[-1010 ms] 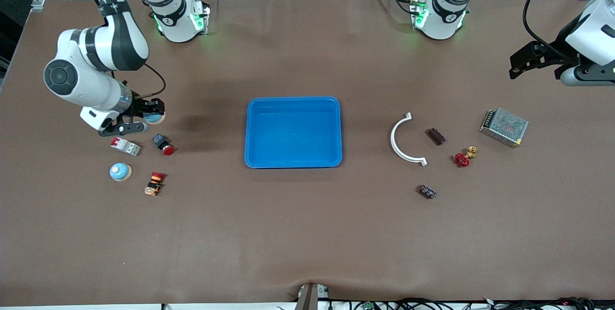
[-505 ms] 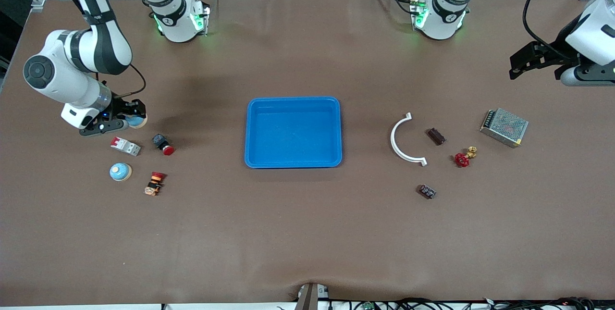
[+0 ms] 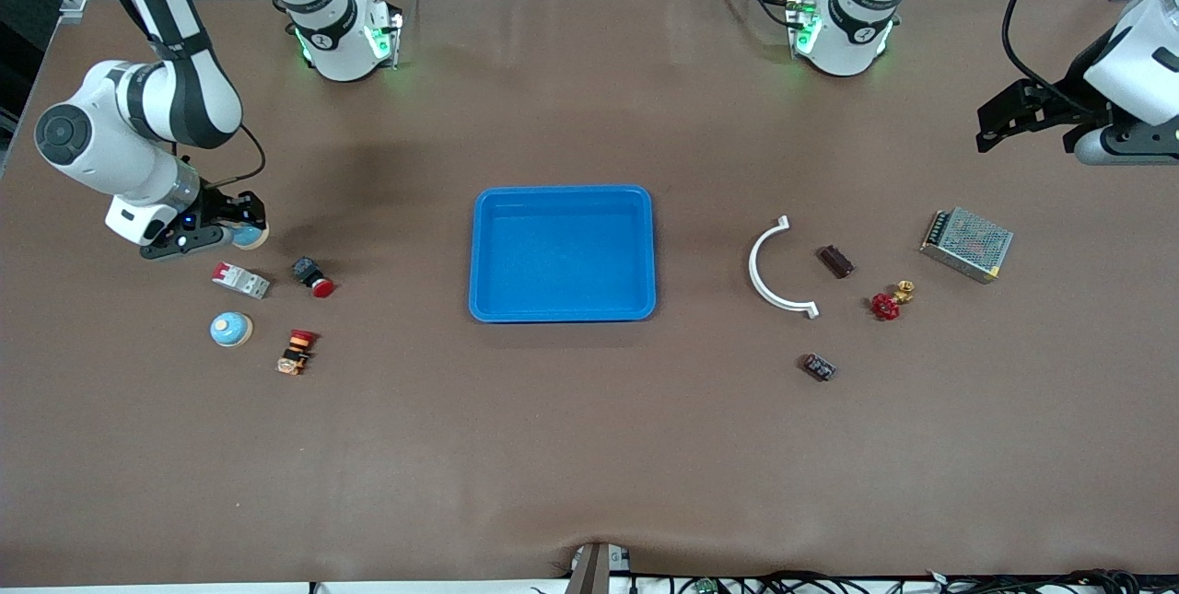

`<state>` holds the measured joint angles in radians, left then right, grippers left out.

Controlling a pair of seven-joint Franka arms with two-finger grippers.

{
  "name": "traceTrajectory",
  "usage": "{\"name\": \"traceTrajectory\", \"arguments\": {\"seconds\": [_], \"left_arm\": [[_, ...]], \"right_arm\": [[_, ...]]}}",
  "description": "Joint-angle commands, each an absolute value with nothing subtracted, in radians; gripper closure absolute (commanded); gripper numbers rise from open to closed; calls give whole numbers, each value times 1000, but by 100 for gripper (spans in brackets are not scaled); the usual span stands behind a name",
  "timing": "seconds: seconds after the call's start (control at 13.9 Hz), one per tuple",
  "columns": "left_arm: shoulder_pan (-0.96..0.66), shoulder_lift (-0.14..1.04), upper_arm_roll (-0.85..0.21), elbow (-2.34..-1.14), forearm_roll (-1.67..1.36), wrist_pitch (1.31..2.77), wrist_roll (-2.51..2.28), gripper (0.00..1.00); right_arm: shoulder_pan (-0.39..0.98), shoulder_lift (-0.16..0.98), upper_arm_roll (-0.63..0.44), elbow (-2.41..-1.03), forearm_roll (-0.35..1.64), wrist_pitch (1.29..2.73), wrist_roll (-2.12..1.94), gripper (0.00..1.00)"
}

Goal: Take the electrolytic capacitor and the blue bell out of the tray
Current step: 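Carry the bell out of the tray toward the red buttons with the right gripper, then lower the bell onto the table and open the right gripper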

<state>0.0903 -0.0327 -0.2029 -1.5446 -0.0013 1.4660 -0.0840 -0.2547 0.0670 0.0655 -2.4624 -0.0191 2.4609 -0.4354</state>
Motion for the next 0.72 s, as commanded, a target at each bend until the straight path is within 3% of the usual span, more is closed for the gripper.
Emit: {"name": "traceTrajectory", "arguments": {"seconds": [0.0,0.65], "left_arm": [[94,-55,-204,-1560,-21,1470,-87,0],[94,-54,-204,-1571,-21,1470,-86,0]], "right_arm": [[-275,84,81,-2508,-29,2540,-449,100],[-304,126,78,-2540,-86,2605,-449,100]]}}
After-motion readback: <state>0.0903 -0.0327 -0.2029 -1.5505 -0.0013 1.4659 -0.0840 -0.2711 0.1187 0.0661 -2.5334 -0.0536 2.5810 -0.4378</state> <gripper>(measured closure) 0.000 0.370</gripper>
